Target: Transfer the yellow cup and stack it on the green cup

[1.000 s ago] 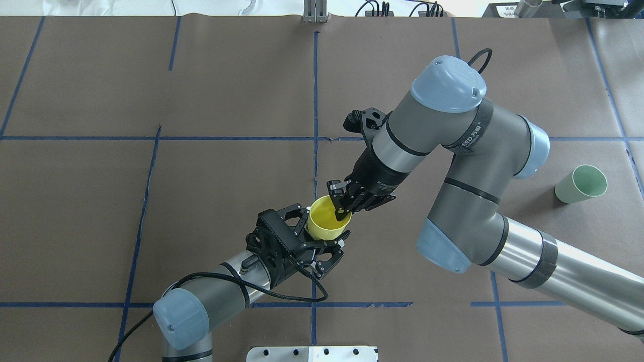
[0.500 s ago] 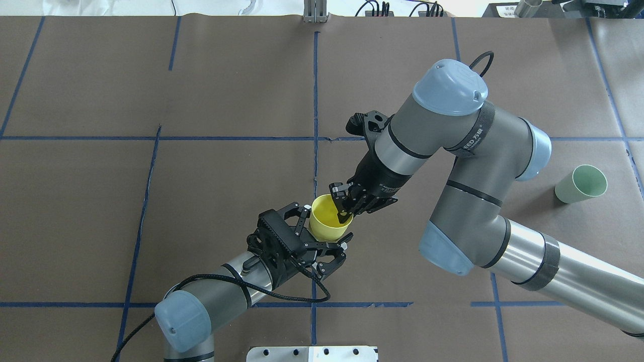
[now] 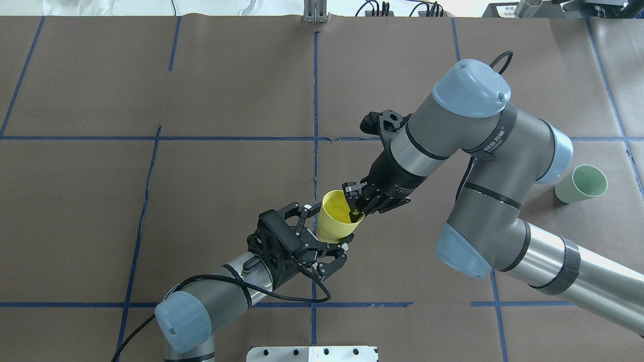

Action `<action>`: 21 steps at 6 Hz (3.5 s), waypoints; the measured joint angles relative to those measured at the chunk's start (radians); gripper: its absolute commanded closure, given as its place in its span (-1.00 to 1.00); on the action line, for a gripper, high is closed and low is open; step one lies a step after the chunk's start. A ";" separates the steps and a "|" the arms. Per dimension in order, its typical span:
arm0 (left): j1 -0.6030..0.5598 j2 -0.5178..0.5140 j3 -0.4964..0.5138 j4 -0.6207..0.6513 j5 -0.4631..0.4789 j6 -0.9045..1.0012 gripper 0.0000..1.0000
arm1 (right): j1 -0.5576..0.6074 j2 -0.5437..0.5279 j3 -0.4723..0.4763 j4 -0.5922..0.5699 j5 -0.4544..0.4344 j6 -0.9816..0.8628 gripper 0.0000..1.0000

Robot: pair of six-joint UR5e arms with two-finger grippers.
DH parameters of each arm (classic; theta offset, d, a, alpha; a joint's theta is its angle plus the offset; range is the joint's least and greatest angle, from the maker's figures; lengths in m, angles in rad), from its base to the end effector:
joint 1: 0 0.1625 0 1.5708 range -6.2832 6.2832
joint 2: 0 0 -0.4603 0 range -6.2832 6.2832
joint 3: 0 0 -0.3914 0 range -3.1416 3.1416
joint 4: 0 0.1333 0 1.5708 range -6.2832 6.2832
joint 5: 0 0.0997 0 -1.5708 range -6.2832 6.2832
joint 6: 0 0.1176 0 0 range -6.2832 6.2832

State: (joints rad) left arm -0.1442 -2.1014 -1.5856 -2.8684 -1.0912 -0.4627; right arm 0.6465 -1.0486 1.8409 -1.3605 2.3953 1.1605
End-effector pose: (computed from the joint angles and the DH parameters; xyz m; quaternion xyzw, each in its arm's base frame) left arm 0.6076 -0.2778 0.2324 0.5698 0.5428 0.1046 0.6081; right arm -0.4709 -0.4142 0.2417 -0.0815 -0.5574 -0.0965 0.8206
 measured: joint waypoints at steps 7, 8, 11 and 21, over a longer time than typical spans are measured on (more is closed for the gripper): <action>-0.012 -0.015 -0.008 0.020 0.081 -0.067 -0.99 | 0.289 -0.315 0.109 0.000 -0.309 0.079 1.00; -0.032 -0.009 -0.008 0.047 0.083 -0.129 -0.99 | 0.345 -0.386 0.123 0.001 -0.308 0.034 1.00; -0.138 0.029 -0.011 0.222 0.021 -0.377 -0.99 | 0.513 -0.589 0.143 -0.001 -0.289 -0.255 0.98; -0.480 0.056 -0.011 0.641 -0.549 -0.684 -0.99 | 0.521 -0.641 0.056 0.000 -0.212 -0.335 0.75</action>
State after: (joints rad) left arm -0.6243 -2.0459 -1.5969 -2.2274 -1.6398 -1.1470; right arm 1.1677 -1.6901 1.8973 -1.3606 2.1829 0.8251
